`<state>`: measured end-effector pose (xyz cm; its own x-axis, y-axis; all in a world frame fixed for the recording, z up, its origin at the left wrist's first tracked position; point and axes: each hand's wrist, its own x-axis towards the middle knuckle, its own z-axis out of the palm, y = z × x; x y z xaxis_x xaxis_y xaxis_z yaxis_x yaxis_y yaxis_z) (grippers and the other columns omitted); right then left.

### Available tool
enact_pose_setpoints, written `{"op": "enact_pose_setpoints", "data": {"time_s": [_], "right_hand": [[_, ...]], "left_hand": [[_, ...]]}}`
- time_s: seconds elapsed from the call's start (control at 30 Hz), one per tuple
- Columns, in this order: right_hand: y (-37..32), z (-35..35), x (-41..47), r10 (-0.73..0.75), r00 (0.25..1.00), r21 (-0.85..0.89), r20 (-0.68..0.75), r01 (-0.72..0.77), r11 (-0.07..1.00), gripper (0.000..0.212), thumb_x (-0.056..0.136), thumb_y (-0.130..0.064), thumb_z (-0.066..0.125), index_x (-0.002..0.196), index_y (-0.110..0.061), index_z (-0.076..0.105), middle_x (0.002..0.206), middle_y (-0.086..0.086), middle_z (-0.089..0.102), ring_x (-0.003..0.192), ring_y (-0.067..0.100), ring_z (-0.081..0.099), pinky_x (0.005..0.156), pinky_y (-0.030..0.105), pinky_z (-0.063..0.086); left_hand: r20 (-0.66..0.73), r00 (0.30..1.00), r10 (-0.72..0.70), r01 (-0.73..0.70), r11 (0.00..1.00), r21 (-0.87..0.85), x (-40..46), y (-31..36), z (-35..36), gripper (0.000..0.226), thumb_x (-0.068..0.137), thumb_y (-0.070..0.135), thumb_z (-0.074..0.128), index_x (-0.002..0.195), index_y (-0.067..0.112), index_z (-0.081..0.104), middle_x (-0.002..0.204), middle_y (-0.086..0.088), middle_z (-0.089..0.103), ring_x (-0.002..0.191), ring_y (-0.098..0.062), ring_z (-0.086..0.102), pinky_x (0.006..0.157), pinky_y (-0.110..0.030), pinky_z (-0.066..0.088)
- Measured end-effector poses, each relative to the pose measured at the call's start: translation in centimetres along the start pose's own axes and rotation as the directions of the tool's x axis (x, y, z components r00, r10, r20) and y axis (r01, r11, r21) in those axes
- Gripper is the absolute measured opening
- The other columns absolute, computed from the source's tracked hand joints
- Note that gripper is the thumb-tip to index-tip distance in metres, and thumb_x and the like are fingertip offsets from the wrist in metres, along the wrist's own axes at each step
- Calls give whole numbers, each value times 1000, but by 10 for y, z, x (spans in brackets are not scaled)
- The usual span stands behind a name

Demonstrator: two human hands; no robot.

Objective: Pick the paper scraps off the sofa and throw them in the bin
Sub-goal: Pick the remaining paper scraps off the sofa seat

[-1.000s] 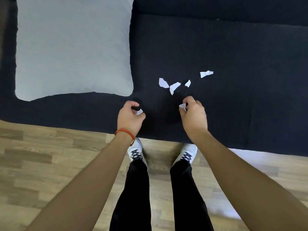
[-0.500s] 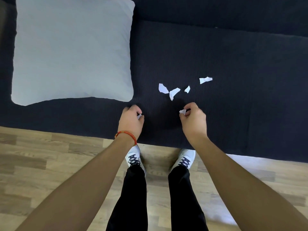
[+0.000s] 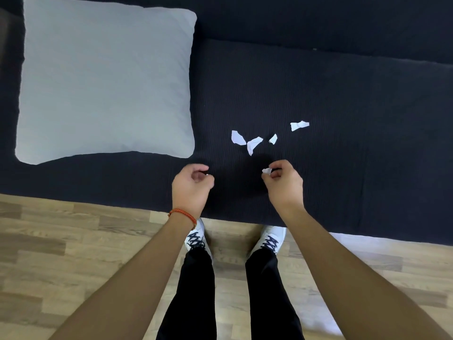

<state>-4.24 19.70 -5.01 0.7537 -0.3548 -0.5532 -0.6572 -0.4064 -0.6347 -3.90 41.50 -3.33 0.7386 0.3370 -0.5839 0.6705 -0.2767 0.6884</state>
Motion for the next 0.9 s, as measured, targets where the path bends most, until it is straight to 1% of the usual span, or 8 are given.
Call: {"op": "enact_pose_setpoints", "data": {"time_s": [0.1,0.23,0.37,0.47,0.57,0.73,0.8,0.9], "right_hand": [[-6,-2,-8,54,999,132,4,-54,990,11,97,-28,73,103,-26,65,89,1,72,87,21,75,76,36,64],[-32,-6,-38,-11,1000,229,-8,12,973,17,93,-23,78,101,-31,66,89,-3,73,85,17,75,79,32,63],[-66,-7,-76,-172,984,243,41,157,957,23,93,-15,78,107,-29,67,92,-10,71,86,7,71,75,17,57],[-80,-7,-91,-280,960,242,33,264,934,28,92,-14,78,109,-32,66,96,-12,69,91,7,69,76,14,55],[-81,-4,-95,-344,939,193,9,336,922,26,93,-13,78,110,-30,69,99,-11,67,91,8,67,74,15,55],[-76,1,-96,-434,899,65,65,430,900,27,93,-12,75,117,-24,72,104,-7,67,93,7,66,78,22,56],[-74,-1,-96,-453,884,21,112,454,891,37,94,-12,74,127,-28,69,112,-8,67,99,7,66,84,23,57],[-73,-6,-97,-461,875,-11,148,467,884,44,96,-16,73,137,-31,63,124,-10,68,115,4,64,97,10,49]], "left_hand": [[164,963,-215,270,807,-525,-23,20,11,25,93,-7,54,89,3,77,78,-6,69,77,-15,70,80,-32,63],[244,934,-261,353,559,-750,-37,35,23,24,82,-4,48,62,6,58,66,-5,54,64,-19,59,73,-41,64],[279,917,-285,383,436,-814,-42,53,29,30,82,-3,33,59,13,43,61,-2,39,57,-19,41,61,-32,53],[329,908,-259,411,401,-819,-41,54,33,17,74,8,44,58,15,46,70,-3,42,68,-23,46,73,-38,46],[391,893,-224,450,405,-796,-44,55,34,19,81,21,49,63,16,47,75,-5,46,70,-25,51,70,-36,46],[464,853,-239,521,347,-780,-55,70,35,42,101,45,49,67,20,47,60,3,51,50,-13,53,51,-23,46],[471,845,-254,533,313,-786,-56,71,35,38,99,45,54,70,20,51,70,4,54,58,-12,55,55,-25,49],[441,862,-250,505,333,-797,-57,72,34,36,101,40,55,74,17,57,77,1,62,75,-15,73,66,-27,60]]}}
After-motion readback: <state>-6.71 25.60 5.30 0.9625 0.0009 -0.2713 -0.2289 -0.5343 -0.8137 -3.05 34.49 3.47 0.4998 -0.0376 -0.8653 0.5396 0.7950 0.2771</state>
